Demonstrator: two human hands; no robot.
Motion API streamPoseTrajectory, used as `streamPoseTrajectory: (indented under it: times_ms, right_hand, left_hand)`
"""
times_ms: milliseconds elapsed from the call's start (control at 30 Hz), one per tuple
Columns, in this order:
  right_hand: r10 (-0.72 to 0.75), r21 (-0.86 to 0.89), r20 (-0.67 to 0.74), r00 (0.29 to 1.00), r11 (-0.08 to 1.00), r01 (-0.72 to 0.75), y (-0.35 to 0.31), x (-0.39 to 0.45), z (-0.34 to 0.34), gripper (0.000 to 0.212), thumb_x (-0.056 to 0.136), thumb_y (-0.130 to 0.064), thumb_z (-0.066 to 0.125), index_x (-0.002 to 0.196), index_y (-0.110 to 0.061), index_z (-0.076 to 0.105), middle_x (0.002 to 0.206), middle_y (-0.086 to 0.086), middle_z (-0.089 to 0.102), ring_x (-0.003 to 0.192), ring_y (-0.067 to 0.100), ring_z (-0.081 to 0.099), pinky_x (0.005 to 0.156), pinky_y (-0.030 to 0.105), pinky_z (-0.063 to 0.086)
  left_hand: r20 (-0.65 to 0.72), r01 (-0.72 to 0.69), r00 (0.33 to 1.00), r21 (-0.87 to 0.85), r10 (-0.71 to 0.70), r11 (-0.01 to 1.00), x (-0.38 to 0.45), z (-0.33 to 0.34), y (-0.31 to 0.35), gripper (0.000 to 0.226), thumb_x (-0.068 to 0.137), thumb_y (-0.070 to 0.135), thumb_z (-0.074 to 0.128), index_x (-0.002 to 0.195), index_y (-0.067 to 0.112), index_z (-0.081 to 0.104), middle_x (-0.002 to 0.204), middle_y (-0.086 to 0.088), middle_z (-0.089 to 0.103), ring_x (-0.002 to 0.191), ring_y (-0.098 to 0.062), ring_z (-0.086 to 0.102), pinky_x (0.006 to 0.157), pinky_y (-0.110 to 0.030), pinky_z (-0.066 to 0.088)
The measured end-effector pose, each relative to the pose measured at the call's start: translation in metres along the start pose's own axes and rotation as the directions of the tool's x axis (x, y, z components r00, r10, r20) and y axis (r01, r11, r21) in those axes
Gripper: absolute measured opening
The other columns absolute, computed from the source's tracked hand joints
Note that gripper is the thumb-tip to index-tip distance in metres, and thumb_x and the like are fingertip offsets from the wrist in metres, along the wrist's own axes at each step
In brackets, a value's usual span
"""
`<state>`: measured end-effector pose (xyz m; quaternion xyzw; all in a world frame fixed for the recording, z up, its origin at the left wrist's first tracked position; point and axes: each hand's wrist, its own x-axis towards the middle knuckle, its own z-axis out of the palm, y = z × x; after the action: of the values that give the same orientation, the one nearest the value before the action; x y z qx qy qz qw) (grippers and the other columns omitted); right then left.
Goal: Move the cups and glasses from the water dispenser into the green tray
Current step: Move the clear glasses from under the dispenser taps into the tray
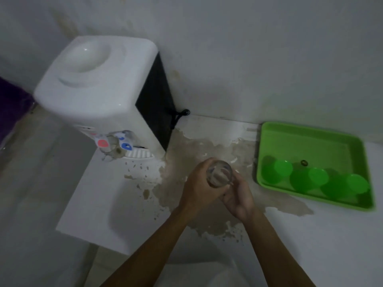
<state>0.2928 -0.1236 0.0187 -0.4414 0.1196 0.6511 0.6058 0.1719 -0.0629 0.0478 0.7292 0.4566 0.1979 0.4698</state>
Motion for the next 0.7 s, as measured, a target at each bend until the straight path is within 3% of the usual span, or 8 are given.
streamPoseTrajectory:
  times_ms: [67, 167, 333, 400, 467, 567, 633, 700]
  right_hand:
    - [-0.024, 0.091, 0.010, 1.000, 0.996, 0.023, -0.015, -0.007, -0.014, 0.042, 0.101, -0.033, 0.046, 0.121, -0.002, 0.066, 0.104, 0.015, 0.076, 0.081, 0.024, 0.075, 0.064, 0.031, 0.062]
    - [-0.027, 0.172, 0.027, 0.999, 0.985, 0.022, -0.036, -0.013, -0.033, 0.047, 0.102, -0.036, 0.047, 0.131, -0.001, 0.059, 0.119, 0.019, 0.068, 0.087, 0.026, 0.075, 0.063, 0.032, 0.062]
    - [-0.111, 0.218, 0.021, 0.994, 0.970, 0.104, -0.084, -0.023, -0.055, 0.058, 0.096, -0.040, 0.057, 0.137, 0.000, 0.056, 0.132, 0.018, 0.063, 0.100, 0.024, 0.067, 0.086, 0.035, 0.059]
    - [-0.153, 0.234, -0.011, 0.988, 0.960, 0.152, -0.107, -0.026, -0.060, 0.048, 0.099, -0.036, 0.055, 0.129, 0.000, 0.061, 0.118, 0.016, 0.070, 0.077, 0.017, 0.071, 0.069, 0.031, 0.063]
    - [-0.242, 0.130, -0.099, 0.965, 0.959, 0.253, -0.130, -0.027, -0.067, 0.040, 0.097, -0.031, 0.058, 0.122, -0.002, 0.066, 0.113, 0.015, 0.073, 0.071, 0.017, 0.072, 0.059, 0.029, 0.062]
    - [-0.408, -0.106, -0.211, 0.888, 0.913, 0.394, -0.163, -0.024, -0.078, 0.040, 0.092, -0.028, 0.067, 0.127, -0.008, 0.065, 0.113, 0.009, 0.071, 0.096, 0.024, 0.068, 0.071, 0.034, 0.062]
    - [-0.466, -0.174, -0.250, 0.849, 0.884, 0.434, -0.183, -0.022, -0.082, 0.042, 0.089, -0.022, 0.071, 0.129, -0.011, 0.062, 0.105, 0.005, 0.072, 0.090, 0.021, 0.069, 0.071, 0.035, 0.060]
    - [-0.526, -0.253, -0.276, 0.805, 0.847, 0.467, -0.198, -0.018, -0.083, 0.046, 0.085, -0.017, 0.076, 0.127, -0.010, 0.060, 0.105, 0.008, 0.072, 0.075, 0.016, 0.070, 0.060, 0.031, 0.057]
  left_hand:
    - [0.020, -0.036, 0.999, -0.007, 0.036, 0.999, 0.002, 0.019, 0.018, 0.067, 0.070, 0.037, 0.084, 0.128, 0.043, 0.051, 0.119, 0.022, 0.059, 0.110, 0.004, 0.059, 0.089, -0.029, 0.058]
    - [0.036, -0.090, 0.995, 0.033, 0.089, 0.995, 0.011, 0.043, 0.038, 0.070, 0.069, 0.040, 0.081, 0.132, 0.034, 0.052, 0.125, 0.013, 0.059, 0.112, -0.004, 0.060, 0.088, -0.036, 0.058]
    - [0.105, -0.131, 0.985, -0.078, 0.139, 0.988, 0.035, 0.071, 0.077, 0.068, 0.072, 0.043, 0.084, 0.132, 0.036, 0.054, 0.124, 0.020, 0.059, 0.113, 0.002, 0.059, 0.089, -0.030, 0.057]
    - [0.127, -0.105, 0.984, -0.164, 0.126, 0.981, 0.047, 0.081, 0.089, 0.061, 0.074, 0.046, 0.081, 0.129, 0.037, 0.056, 0.122, 0.018, 0.062, 0.112, 0.003, 0.060, 0.090, -0.031, 0.058]
    - [0.133, -0.096, 0.983, -0.192, 0.123, 0.977, 0.058, 0.091, 0.097, 0.057, 0.077, 0.051, 0.075, 0.129, 0.035, 0.058, 0.125, 0.013, 0.063, 0.114, 0.001, 0.060, 0.090, -0.032, 0.057]
    - [0.131, -0.103, 0.983, -0.189, 0.129, 0.977, 0.073, 0.103, 0.103, 0.050, 0.084, 0.052, 0.067, 0.130, 0.035, 0.057, 0.129, 0.013, 0.060, 0.116, 0.002, 0.057, 0.091, -0.028, 0.054]
    - [0.119, -0.108, 0.984, -0.183, 0.132, 0.977, 0.082, 0.110, 0.104, 0.048, 0.086, 0.053, 0.062, 0.130, 0.033, 0.057, 0.129, 0.010, 0.060, 0.115, 0.001, 0.057, 0.089, -0.026, 0.054]
    - [0.118, -0.103, 0.985, -0.174, 0.125, 0.979, 0.091, 0.117, 0.101, 0.044, 0.090, 0.048, 0.062, 0.129, 0.028, 0.059, 0.127, 0.007, 0.060, 0.115, -0.001, 0.057, 0.088, -0.025, 0.054]
